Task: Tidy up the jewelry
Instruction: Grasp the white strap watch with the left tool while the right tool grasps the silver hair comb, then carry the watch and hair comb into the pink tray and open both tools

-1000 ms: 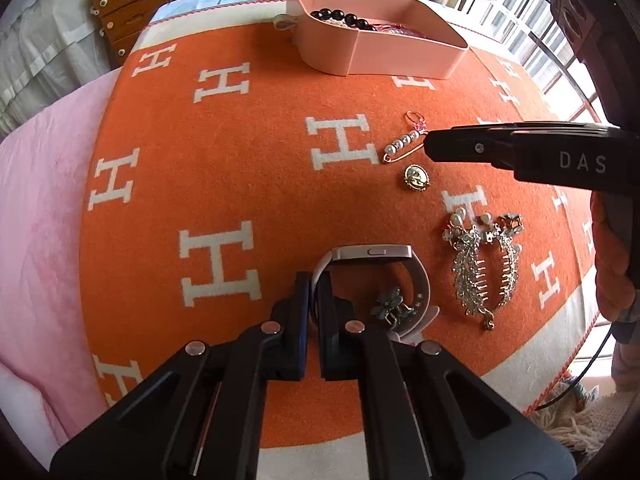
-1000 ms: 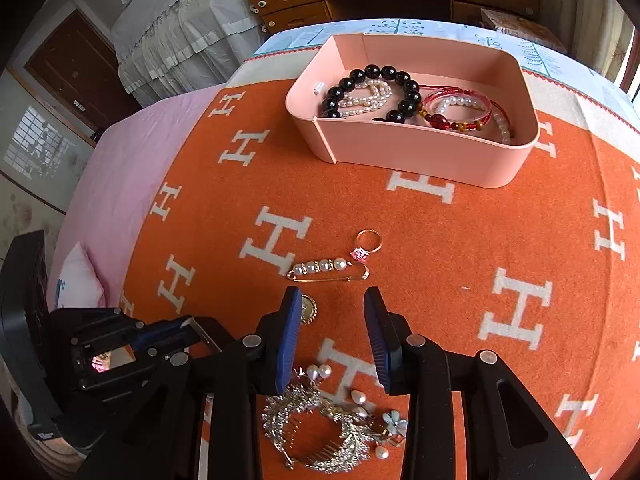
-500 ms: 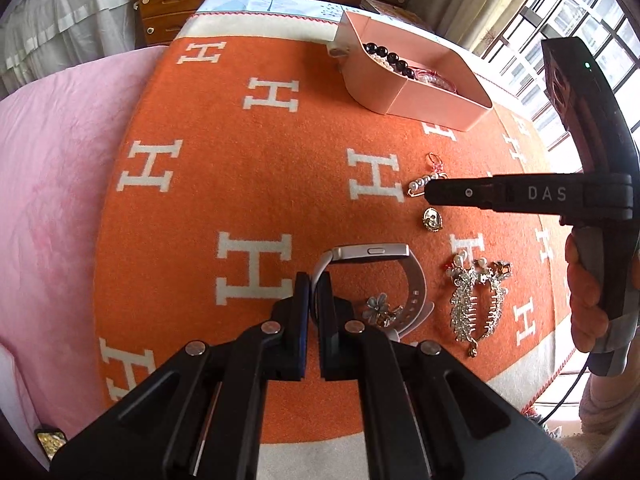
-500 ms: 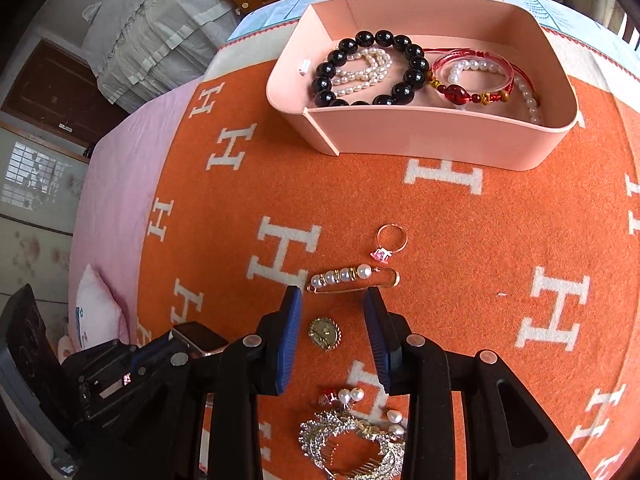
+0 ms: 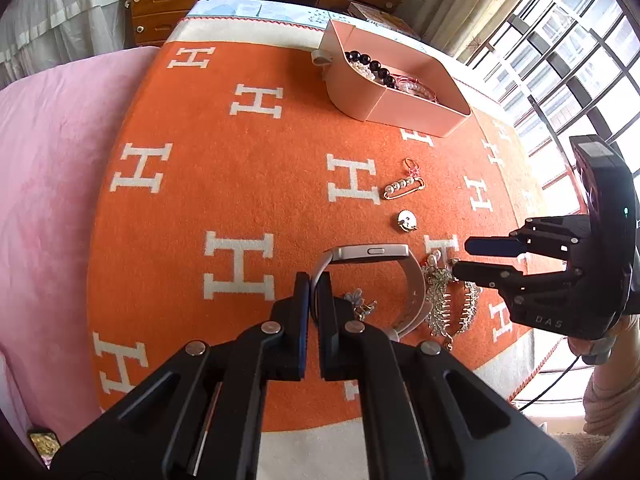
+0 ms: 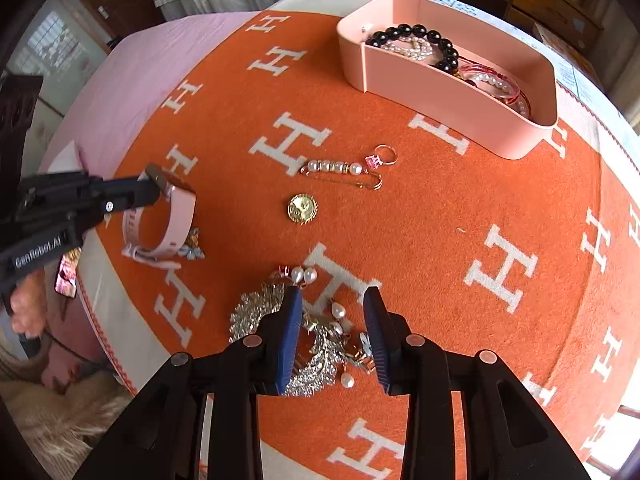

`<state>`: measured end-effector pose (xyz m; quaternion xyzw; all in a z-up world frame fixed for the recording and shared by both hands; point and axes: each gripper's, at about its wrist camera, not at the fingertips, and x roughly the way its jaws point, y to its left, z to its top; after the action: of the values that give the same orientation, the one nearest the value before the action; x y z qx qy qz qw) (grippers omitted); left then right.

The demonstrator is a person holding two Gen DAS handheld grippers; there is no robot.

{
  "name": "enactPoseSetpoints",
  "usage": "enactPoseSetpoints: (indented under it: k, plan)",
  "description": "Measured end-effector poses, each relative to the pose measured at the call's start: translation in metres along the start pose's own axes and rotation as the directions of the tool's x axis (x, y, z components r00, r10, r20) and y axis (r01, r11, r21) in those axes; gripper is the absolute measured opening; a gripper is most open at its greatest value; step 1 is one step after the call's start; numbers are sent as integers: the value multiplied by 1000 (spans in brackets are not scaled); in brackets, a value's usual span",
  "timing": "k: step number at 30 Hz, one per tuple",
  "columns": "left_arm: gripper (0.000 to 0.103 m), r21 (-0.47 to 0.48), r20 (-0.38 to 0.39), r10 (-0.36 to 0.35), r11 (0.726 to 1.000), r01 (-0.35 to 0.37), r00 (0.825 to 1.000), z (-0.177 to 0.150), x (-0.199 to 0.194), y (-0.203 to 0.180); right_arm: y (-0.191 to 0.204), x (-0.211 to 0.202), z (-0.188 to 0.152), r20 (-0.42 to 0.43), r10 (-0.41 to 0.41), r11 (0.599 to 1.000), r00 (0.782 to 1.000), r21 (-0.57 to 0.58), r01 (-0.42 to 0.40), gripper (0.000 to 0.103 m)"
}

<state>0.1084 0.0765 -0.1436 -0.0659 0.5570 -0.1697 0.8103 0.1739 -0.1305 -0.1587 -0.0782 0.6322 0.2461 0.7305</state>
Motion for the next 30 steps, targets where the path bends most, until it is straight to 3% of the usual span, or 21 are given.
enactPoseSetpoints:
  k: [11,15,22,30]
  plan:
    - [1,-28,-17,8,1000,-8,1000,-3,5,-6,28,-11,-12,25,-44,962,999,-267,49,24]
    - [1,-34,-13,11,999,-12,1000,-1,4,-7,38,-11,-14,26,-88,932,996,-351,91,18]
    - [1,-35,-19,17,999,-18,1000,1,5,-11,54,-11,-17,33,-119,888,992,-443,121,17]
    - [1,-45,-14,24,999,-25,1000,3,3,-8,77,-4,-34,26,-147,806,989,-576,135,18]
